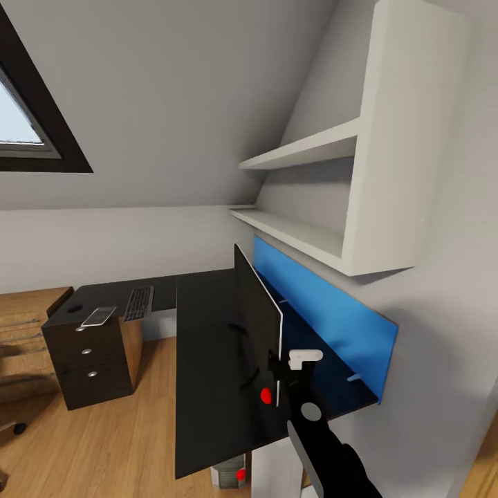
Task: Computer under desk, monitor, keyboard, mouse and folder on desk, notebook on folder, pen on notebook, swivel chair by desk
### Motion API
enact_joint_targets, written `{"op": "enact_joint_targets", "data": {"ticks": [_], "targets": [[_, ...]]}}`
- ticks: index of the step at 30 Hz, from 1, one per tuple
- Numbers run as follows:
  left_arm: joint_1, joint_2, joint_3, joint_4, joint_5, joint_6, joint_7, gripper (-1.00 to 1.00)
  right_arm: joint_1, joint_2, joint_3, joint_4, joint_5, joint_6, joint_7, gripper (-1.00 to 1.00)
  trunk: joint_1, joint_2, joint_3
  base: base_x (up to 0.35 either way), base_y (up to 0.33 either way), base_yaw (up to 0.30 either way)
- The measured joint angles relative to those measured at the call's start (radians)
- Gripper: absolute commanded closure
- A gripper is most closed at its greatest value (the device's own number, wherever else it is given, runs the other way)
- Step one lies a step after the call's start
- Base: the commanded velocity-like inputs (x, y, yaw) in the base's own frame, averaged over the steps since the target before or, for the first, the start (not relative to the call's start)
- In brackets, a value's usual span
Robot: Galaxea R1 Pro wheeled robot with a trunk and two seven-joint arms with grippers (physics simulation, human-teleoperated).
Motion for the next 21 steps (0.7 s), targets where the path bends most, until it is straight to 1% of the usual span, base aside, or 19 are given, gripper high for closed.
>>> {"op": "enact_joint_targets", "data": {"ticks": [5,12,21], "targets": [[0.0,0.0,0.0,0.0,0.0,0.0,0.0,-1.0,0.0,0.001,0.0,0.001,0.0,0.0,0.0,-1.0,0.0,0.0,0.0,0.0,0.0,-0.083],[0.0,0.0,0.001,0.0,0.0,0.0,0.0,-1.0,0.0,0.001,0.0,0.001,0.0,0.001,0.001,-1.0,0.0,0.0,0.0,0.0,0.0,-0.137],[0.0,0.0,0.001,0.0,0.0,0.0,0.0,-1.0,0.0,0.001,0.0,0.001,0.0,0.001,0.0,-1.0,0.0,0.0,0.0,0.0,0.0,-0.031]]}}
